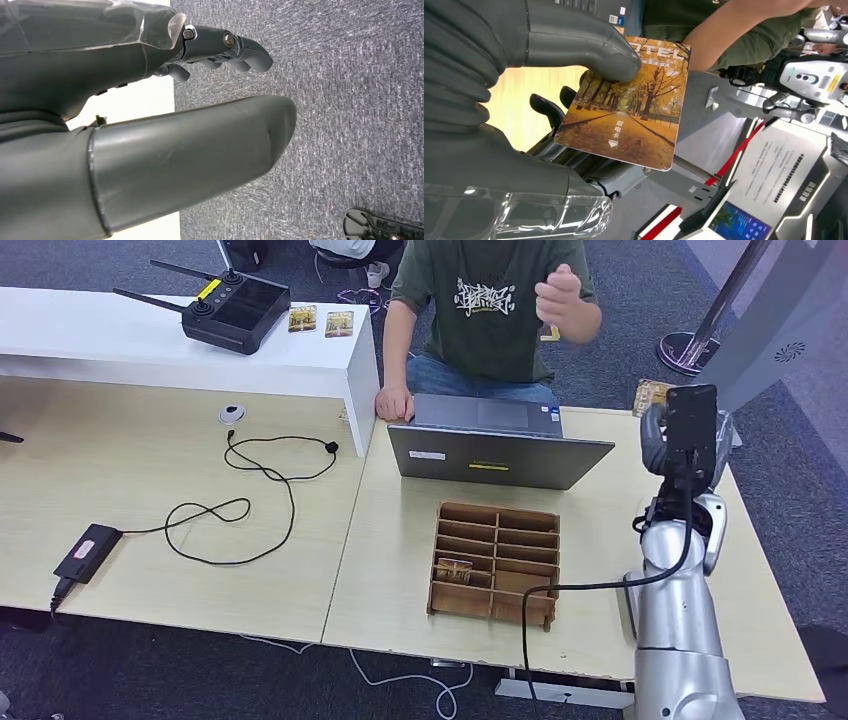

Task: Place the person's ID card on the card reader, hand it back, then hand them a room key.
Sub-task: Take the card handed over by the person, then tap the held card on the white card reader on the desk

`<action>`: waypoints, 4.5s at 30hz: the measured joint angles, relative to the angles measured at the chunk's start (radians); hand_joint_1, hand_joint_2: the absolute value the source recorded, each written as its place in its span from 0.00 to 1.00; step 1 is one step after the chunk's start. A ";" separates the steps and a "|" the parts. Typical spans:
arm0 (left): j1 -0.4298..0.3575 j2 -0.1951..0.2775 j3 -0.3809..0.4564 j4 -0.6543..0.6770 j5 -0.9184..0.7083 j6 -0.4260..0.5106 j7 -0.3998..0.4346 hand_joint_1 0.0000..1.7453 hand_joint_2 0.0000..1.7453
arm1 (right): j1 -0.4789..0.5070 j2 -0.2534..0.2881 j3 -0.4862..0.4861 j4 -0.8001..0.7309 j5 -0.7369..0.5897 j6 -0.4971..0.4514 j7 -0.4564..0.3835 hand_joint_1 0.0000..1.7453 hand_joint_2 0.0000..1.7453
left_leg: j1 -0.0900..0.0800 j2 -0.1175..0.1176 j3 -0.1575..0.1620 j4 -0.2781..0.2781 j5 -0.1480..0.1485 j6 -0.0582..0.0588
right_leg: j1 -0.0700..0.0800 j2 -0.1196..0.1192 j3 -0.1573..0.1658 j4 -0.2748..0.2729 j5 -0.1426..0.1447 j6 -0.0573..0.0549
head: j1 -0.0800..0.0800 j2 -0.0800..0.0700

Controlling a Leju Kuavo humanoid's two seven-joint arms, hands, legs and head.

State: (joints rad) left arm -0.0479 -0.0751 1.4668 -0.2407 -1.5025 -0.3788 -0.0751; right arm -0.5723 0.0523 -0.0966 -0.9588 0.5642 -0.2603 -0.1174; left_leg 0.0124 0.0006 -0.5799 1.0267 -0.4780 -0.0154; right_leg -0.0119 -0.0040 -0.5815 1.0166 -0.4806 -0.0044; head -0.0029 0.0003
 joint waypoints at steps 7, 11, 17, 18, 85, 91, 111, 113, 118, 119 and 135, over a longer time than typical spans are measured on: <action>0.002 0.000 0.000 0.000 0.001 0.000 0.000 0.00 0.00 | 0.053 -0.028 -0.035 -0.057 -0.021 0.014 0.019 0.95 1.00 | 0.000 0.000 0.000 0.000 0.000 0.000 | 0.000 0.000 0.000 0.000 0.000 0.000 | 0.000 0.000; 0.003 0.000 0.000 0.000 -0.001 0.001 0.000 0.00 0.00 | 0.093 -0.043 -0.063 -0.102 -0.022 0.021 0.044 0.96 1.00 | 0.000 0.000 0.000 0.000 0.000 0.000 | 0.000 -0.001 0.000 0.000 0.000 0.000 | 0.000 0.000; 0.004 0.001 0.000 0.000 -0.001 0.002 0.000 0.00 0.00 | 0.159 -0.061 -0.114 -0.161 -0.018 0.041 0.064 0.94 1.00 | 0.000 0.000 0.000 0.000 -0.001 0.000 | 0.000 -0.001 0.000 -0.001 0.000 0.000 | 0.000 0.000; 0.004 0.001 0.000 0.000 -0.001 0.002 0.000 0.00 0.00 | 0.169 -0.063 -0.122 -0.168 -0.018 0.045 0.064 0.94 1.00 | 0.000 0.000 0.000 0.000 -0.001 0.000 | 0.000 -0.001 0.000 0.000 0.000 0.000 | 0.000 0.000; 0.007 0.015 0.000 0.000 0.001 -0.008 0.010 0.00 0.00 | 0.350 -0.229 -0.220 -0.093 0.110 0.449 0.228 0.85 1.00 | 0.000 0.000 -0.001 0.000 -0.001 0.001 | 0.000 -0.001 0.000 -0.001 -0.001 0.001 | 0.000 0.000; 0.008 0.021 0.000 0.000 0.000 -0.014 0.009 0.00 0.00 | 0.353 -0.271 -0.183 -0.073 0.097 0.483 0.232 0.84 1.00 | 0.000 0.000 -0.001 0.000 -0.001 0.001 | 0.000 -0.001 0.000 -0.001 -0.001 0.001 | 0.000 0.000; 0.014 0.036 0.000 0.000 0.000 -0.025 0.000 0.00 0.00 | 0.459 -0.443 -0.061 -0.136 0.046 0.591 0.257 0.87 1.00 | 0.000 -0.002 -0.002 0.000 -0.001 0.001 | 0.000 -0.003 0.000 -0.001 -0.001 0.001 | 0.000 0.000; 0.014 0.037 0.000 0.000 -0.001 -0.025 0.000 0.00 0.00 | 0.468 -0.460 -0.048 -0.152 0.050 0.609 0.268 0.88 1.00 | -0.001 -0.002 -0.002 0.000 -0.001 0.001 | 0.000 -0.003 0.000 -0.001 -0.001 0.001 | 0.000 0.000; 0.016 0.041 0.000 0.001 0.000 -0.029 -0.002 0.00 0.00 | 0.464 -0.534 -0.004 -0.172 0.042 0.681 0.266 0.87 1.00 | -0.001 -0.002 -0.003 0.000 -0.001 0.001 | -0.001 -0.003 0.000 -0.001 -0.001 0.001 | 0.000 0.000; 0.016 0.042 0.000 0.001 0.000 -0.031 -0.003 0.00 0.00 | 0.452 -0.551 0.009 -0.168 0.036 0.692 0.261 0.87 1.00 | -0.001 -0.002 -0.003 0.000 -0.001 0.001 | -0.001 -0.003 0.000 -0.001 -0.001 0.001 | 0.000 0.000; 0.021 0.053 0.000 0.005 -0.004 -0.038 -0.009 0.00 0.00 | 0.272 -0.746 0.214 -0.058 -0.022 0.808 0.224 0.89 1.00 | -0.001 -0.002 -0.003 0.000 -0.001 0.001 | -0.001 -0.004 0.000 -0.001 -0.001 0.001 | 0.000 0.000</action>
State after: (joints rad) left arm -0.0266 -0.0224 1.4672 -0.2358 -1.5062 -0.4171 -0.0843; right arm -0.3008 -0.6938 0.1176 -1.0165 0.5426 0.5478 0.1069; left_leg 0.0114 -0.0016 -0.5826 1.0269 -0.4793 -0.0141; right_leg -0.0127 -0.0075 -0.5816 1.0152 -0.4814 -0.0031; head -0.0032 0.0002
